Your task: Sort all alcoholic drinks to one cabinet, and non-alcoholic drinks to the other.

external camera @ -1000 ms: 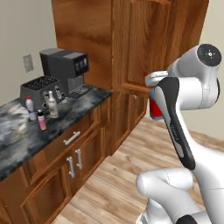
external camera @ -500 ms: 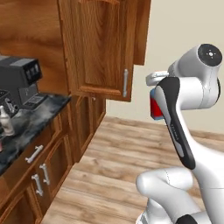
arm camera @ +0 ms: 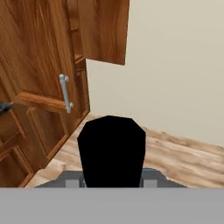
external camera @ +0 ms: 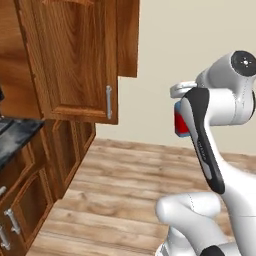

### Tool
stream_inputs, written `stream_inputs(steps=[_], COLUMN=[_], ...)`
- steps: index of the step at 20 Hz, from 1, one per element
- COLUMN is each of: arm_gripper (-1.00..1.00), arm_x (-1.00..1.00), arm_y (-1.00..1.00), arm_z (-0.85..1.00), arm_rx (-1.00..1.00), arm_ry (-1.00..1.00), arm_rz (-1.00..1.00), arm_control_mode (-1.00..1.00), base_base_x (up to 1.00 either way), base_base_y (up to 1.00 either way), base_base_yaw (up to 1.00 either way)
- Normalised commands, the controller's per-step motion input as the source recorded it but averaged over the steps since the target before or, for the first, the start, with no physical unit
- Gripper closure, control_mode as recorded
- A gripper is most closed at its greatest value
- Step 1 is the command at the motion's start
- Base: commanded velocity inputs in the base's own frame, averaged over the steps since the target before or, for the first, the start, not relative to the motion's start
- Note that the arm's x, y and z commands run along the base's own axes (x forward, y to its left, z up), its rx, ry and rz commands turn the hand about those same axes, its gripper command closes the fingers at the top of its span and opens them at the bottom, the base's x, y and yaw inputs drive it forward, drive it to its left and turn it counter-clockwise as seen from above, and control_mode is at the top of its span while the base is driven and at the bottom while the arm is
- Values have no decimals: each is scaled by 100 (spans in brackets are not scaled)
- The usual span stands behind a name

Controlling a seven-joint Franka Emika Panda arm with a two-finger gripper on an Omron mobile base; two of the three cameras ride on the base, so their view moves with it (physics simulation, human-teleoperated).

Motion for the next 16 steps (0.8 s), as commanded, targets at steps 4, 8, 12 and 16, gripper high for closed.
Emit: stream_inputs(steps=[4, 8, 12, 16], arm_gripper=[100, 100, 100, 100], arm_x=[0, 0, 0, 0], arm_y=[0, 0, 0, 0], arm_z=[0, 0, 0, 0], arm_rx=[0, 0, 0, 0], arm_ry=[0, 0, 0, 0], arm_rz=[0, 0, 0, 0], arm_control_mode=[100, 100, 100, 100], base_base_x=[78, 86, 80, 67], base_base_y=[-66, -62, -60, -58], base_base_yaw=[0, 1, 15, 33])
